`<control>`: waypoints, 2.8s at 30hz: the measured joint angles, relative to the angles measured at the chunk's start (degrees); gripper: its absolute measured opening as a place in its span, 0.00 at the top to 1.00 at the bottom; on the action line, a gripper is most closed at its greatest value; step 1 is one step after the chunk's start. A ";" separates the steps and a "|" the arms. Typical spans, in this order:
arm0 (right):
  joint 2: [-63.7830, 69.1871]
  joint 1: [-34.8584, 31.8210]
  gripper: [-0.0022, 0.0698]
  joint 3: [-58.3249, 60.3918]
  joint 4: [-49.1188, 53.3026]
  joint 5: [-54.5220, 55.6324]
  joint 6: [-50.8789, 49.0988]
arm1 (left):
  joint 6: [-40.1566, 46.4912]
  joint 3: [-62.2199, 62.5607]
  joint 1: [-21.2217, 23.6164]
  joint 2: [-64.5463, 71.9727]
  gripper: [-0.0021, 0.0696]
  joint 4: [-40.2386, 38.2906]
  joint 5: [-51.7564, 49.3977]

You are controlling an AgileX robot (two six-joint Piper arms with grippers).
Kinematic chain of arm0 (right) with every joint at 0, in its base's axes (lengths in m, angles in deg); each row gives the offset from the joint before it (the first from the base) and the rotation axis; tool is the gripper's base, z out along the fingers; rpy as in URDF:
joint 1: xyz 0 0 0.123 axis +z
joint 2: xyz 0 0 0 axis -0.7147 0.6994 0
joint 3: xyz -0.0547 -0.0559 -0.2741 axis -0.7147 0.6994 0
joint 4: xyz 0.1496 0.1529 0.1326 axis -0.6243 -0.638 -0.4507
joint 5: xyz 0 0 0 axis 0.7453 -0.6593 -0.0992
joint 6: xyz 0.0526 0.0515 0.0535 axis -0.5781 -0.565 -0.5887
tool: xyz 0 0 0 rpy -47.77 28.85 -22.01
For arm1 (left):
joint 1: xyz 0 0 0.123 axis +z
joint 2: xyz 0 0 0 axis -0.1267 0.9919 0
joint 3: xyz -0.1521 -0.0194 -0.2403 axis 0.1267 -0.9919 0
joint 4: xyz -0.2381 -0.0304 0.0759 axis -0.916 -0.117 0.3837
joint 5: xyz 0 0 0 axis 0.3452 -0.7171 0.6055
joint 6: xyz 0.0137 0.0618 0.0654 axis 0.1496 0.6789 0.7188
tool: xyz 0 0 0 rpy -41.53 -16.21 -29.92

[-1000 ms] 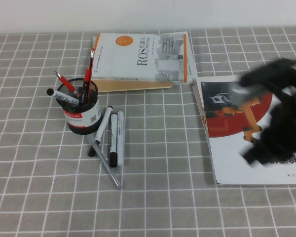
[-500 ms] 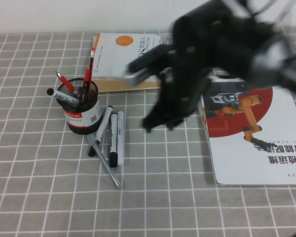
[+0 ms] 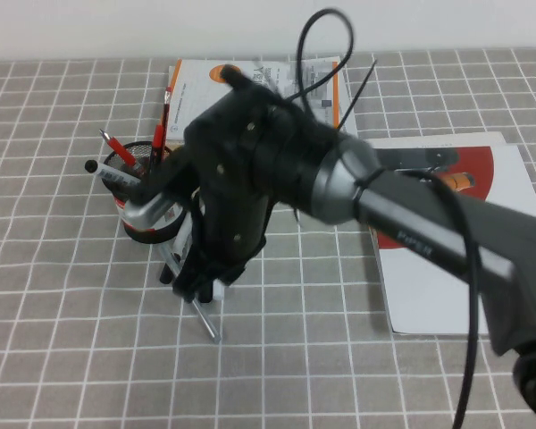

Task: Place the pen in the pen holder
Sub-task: Pick up the pen on the table, then place the pen onto the pen holder

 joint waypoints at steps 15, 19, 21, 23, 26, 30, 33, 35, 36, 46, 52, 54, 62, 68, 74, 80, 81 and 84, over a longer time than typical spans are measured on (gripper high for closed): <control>6.97 2.94 0.57 -4.35 -0.49 5.28 1.27 | 0.00 0.00 0.00 0.00 0.98 0.00 0.00; 9.30 3.71 0.57 -5.48 -0.31 7.16 1.27 | 0.00 0.00 0.00 0.00 0.98 0.00 0.00; 9.65 3.81 0.57 -5.74 0.64 8.53 -0.25 | 0.00 0.00 0.00 0.00 0.98 0.00 0.00; 9.90 3.81 0.57 -5.74 3.14 9.39 -2.75 | 0.00 0.00 0.00 0.00 0.98 0.00 0.00; 10.10 3.81 0.57 -5.74 7.21 10.48 -5.17 | 0.00 0.00 0.00 0.00 0.98 0.00 0.00; 10.13 3.81 0.57 -5.74 8.52 11.00 -5.94 | 0.00 0.00 0.00 0.00 0.98 0.00 0.00; 10.13 3.81 0.57 -5.74 8.03 11.56 -6.07 | 0.00 0.00 0.00 0.00 0.98 0.00 0.00; 10.23 3.81 0.57 -5.74 7.61 12.22 -6.10 | 0.00 0.00 0.00 0.00 0.98 0.00 0.00; 10.36 3.81 0.57 -5.74 7.40 12.59 -6.10 | 0.00 0.00 0.00 0.00 0.98 0.00 0.00; 11.63 3.81 0.89 -5.99 6.94 13.15 -6.46 | 0.00 0.00 0.00 0.00 0.98 0.00 0.00; 10.25 3.81 0.91 -5.99 5.21 11.29 -10.20 | 0.00 0.00 0.00 0.00 0.98 0.00 0.00; 8.62 3.81 0.91 -5.99 2.35 10.64 -9.78 | 0.00 0.00 0.00 0.00 0.98 0.00 0.00; -5.64 3.81 0.91 8.78 -5.99 25.89 -7.58 | 0.00 0.00 0.00 0.00 0.98 0.00 0.00; -21.85 3.81 0.91 35.04 -10.77 52.31 -6.64 | 0.00 0.00 0.00 0.00 0.98 0.00 0.00; -35.42 3.81 0.91 60.99 -10.69 94.85 -6.15 | 0.00 0.00 0.00 0.00 0.98 0.00 0.00; -34.90 3.81 0.91 65.80 -5.98 120.79 -8.40 | 0.00 0.00 0.00 0.00 0.98 0.00 0.00; -34.03 3.81 0.91 65.03 -5.16 121.33 -8.54 | 0.00 0.00 0.00 0.00 0.98 0.00 0.00; -29.61 3.46 0.91 60.59 -3.04 121.12 -8.54 | 0.00 0.00 0.00 0.00 0.98 0.00 0.00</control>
